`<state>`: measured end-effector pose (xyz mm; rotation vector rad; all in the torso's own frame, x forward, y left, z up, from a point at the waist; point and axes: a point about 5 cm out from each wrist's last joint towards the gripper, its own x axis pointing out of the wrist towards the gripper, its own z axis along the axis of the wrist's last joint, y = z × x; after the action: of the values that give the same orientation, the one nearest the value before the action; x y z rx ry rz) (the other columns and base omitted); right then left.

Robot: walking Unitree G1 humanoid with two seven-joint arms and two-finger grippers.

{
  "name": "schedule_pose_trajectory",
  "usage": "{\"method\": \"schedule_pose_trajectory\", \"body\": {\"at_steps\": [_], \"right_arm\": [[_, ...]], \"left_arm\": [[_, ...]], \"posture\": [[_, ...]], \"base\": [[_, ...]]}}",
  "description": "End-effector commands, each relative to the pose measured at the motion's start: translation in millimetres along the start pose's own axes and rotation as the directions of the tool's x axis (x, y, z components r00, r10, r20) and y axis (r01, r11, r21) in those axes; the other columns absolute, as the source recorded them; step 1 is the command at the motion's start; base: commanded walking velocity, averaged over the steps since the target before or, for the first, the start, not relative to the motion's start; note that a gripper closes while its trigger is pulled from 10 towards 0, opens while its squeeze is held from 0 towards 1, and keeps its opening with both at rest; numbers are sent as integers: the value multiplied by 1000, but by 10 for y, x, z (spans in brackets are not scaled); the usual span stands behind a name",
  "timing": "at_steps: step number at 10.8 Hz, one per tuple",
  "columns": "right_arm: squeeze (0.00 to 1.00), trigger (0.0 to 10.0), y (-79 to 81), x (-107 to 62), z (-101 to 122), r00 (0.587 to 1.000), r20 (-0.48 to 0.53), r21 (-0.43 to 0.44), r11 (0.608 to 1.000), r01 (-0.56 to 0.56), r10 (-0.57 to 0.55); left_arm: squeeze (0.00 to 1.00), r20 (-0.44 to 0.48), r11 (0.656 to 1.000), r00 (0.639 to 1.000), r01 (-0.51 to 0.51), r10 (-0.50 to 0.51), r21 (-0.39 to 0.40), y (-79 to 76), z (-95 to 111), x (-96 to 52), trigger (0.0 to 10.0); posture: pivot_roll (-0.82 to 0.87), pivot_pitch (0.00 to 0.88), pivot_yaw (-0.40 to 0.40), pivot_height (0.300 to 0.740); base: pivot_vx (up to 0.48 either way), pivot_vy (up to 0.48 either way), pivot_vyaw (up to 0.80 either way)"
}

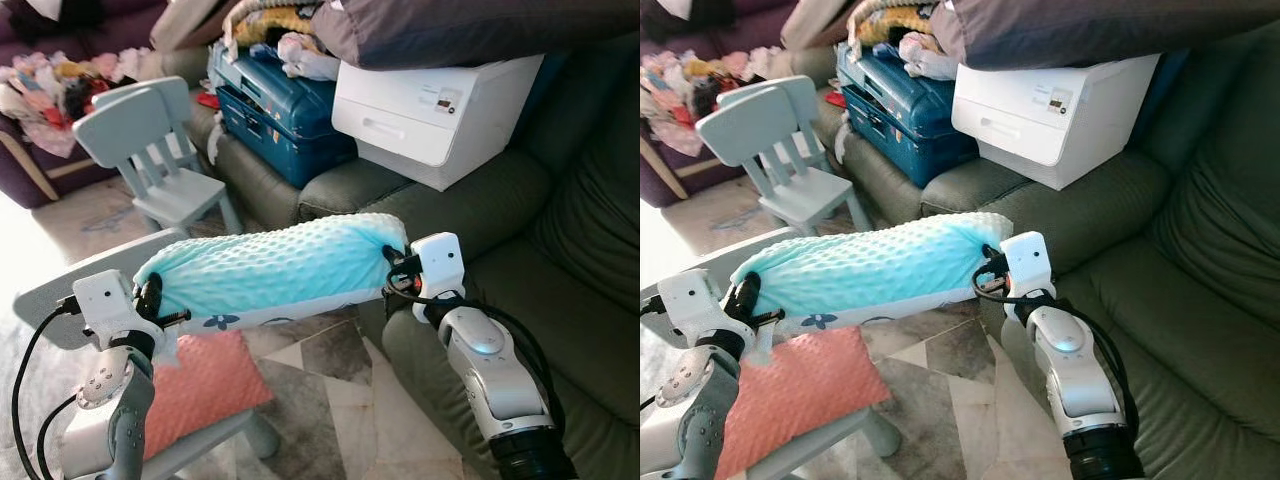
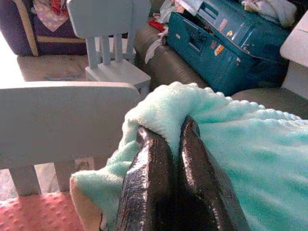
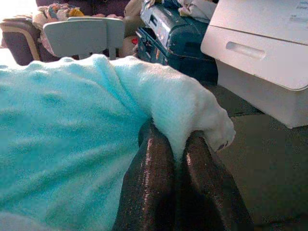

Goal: Move the pillow to the sofa

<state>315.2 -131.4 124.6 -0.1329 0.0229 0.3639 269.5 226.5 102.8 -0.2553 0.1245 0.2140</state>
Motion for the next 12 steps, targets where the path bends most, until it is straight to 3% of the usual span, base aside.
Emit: {"method": "schedule_pose_trajectory", "body": {"at_steps": [1,5,9,12], "right_arm": [[0,10000,-4,23,70,1000,20,-9,1000,4,-4],[0,10000,8,39,77,1000,21,-3,1000,0,0],[0,10000,13,37,71,1000,20,4,1000,5,-5],[0,10000,-2,32,64,1000,16,7,1000,9,-9]], "left_arm": [[0,0,1000,1000,-31,31,-3,59,20,-2,10000],[0,-58,999,998,-30,29,-13,28,-106,-56,10000],[0,-69,999,998,-14,11,-40,20,-87,-29,10000],[0,-63,999,997,-38,38,3,61,-65,-12,10000]], "posture": [[-201,7,75,740],[-194,7,71,740],[-199,5,77,740],[-200,5,77,740]], "base": [[0,0,-800],[0,0,-800],[0,0,-800],[0,0,-800]]}}
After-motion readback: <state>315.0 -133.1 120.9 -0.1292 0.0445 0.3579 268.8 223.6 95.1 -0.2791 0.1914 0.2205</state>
